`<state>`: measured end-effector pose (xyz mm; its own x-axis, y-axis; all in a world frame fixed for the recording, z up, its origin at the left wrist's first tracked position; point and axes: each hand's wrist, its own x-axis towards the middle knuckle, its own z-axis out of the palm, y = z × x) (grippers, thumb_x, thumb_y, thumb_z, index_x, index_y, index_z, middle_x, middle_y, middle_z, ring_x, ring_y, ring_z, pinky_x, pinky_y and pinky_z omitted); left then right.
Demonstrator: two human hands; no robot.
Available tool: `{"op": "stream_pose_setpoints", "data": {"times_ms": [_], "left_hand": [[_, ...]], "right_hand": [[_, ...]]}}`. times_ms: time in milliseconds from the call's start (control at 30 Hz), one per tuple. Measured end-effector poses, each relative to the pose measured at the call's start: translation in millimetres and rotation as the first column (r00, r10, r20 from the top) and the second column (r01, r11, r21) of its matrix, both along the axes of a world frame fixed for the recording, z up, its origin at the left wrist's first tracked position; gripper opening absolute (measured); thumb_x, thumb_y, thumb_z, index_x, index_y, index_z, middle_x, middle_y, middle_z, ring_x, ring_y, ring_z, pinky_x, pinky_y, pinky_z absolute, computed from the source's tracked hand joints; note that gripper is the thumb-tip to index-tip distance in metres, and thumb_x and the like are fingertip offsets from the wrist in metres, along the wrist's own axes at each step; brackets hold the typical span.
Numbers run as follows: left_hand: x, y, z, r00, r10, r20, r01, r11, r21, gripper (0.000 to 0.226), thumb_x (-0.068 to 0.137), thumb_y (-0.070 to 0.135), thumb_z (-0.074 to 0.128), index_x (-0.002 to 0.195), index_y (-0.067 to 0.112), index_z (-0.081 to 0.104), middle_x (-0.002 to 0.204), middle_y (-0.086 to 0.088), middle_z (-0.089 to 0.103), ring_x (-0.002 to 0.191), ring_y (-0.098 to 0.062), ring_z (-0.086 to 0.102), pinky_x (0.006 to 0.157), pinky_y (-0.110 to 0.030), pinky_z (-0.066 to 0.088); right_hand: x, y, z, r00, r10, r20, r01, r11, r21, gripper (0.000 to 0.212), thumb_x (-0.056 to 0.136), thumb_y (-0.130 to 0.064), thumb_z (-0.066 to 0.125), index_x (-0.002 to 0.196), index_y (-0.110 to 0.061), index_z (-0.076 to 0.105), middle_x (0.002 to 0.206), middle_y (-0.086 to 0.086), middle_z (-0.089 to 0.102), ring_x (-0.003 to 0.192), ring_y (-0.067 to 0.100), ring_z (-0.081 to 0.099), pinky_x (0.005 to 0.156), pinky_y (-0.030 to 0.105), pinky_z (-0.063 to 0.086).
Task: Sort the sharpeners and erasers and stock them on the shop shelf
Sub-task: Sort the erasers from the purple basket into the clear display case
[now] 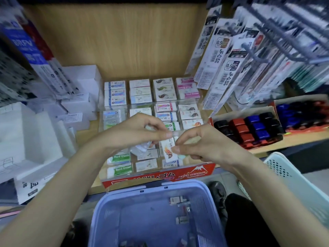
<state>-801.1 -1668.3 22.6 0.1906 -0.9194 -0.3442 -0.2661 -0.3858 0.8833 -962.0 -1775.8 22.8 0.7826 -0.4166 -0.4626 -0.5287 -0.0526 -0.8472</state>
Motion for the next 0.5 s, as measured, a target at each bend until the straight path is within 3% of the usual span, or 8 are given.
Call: {"op": "stream_pose_setpoints", "data": {"times_ms": [67,133,200,300,367,433,500], "left_hand": [[3,-6,-7,1.0,0.014,-0.02,-0.014,1.0,-0.006,0.025,0.081,0.033,0.065,0.087,0.01,0.071,0.064,0.001,0.059,0.06,-0.003,0.054,0.069,-0.016,0.044],[8,-12,-13,0.986,0.146,-0.086,-0.148,0.989,-0.015,0.024,0.089,0.027,0.059,0.09,0.005,0.068,0.064,-0.001,0.061,0.062,-0.006,0.055,0.069,-0.019,0.043],[10,-23,-17,0.948,0.305,-0.09,-0.308,0.951,-0.016,0.023,0.093,0.028,0.055,0.089,0.007,0.064,0.064,0.004,0.064,0.076,-0.011,0.057,0.079,-0.03,0.04],[3,-54,-20,0.904,0.426,-0.042,-0.426,0.905,0.014,0.022,0.097,0.029,0.049,0.09,0.01,0.057,0.072,0.008,0.064,0.099,-0.014,0.052,0.085,-0.034,0.038],[-7,-78,-22,0.889,0.453,-0.06,-0.453,0.891,0.025,0.021,0.099,0.028,0.047,0.093,0.009,0.053,0.075,0.009,0.063,0.1,-0.011,0.047,0.082,-0.033,0.038],[-12,-98,-26,0.881,0.465,-0.092,-0.465,0.885,0.019,0.019,0.099,0.025,0.047,0.084,0.013,0.05,0.075,0.005,0.064,0.098,-0.009,0.047,0.079,-0.028,0.036],[-13,-111,-32,0.871,0.484,-0.077,-0.485,0.874,0.009,0.019,0.097,0.024,0.05,0.08,0.015,0.049,0.073,0.004,0.06,0.09,-0.012,0.049,0.066,-0.025,0.037]], "right_hand": [[-4,-6,-1,0.996,-0.083,0.029,0.085,0.995,-0.057,0.017,0.077,-0.022,0.075,0.086,-0.007,0.072,0.038,-0.012,0.046,0.04,0.002,0.037,0.038,0.012,0.027],[-10,-17,-1,0.975,-0.206,0.086,0.217,0.963,-0.158,0.014,0.08,-0.024,0.073,0.09,-0.014,0.072,0.036,-0.016,0.046,0.038,0.001,0.041,0.039,0.009,0.027],[-17,-30,-2,0.941,-0.311,0.131,0.334,0.912,-0.239,0.011,0.082,-0.027,0.072,0.09,-0.02,0.071,0.036,-0.017,0.046,0.036,0.003,0.039,0.04,0.014,0.027],[-24,-39,-2,0.884,-0.422,0.202,0.458,0.868,-0.19,0.006,0.084,-0.025,0.069,0.081,-0.02,0.07,0.042,-0.003,0.045,0.046,0.022,0.035,0.043,0.024,0.025],[-24,-35,0,0.876,-0.396,0.274,0.456,0.865,-0.21,0.01,0.089,-0.026,0.063,0.081,-0.022,0.068,0.044,-0.01,0.049,0.044,0.016,0.041,0.044,0.022,0.028],[-22,-29,1,0.84,-0.369,0.397,0.47,0.86,-0.196,0.017,0.094,-0.025,0.053,0.086,-0.022,0.068,0.048,-0.016,0.053,0.043,0.002,0.042,0.044,0.015,0.032],[-22,-25,2,0.763,-0.418,0.494,0.491,0.871,-0.023,0.025,0.098,-0.022,0.046,0.091,-0.019,0.069,0.055,-0.01,0.054,0.048,0.007,0.042,0.044,0.019,0.032]]}}
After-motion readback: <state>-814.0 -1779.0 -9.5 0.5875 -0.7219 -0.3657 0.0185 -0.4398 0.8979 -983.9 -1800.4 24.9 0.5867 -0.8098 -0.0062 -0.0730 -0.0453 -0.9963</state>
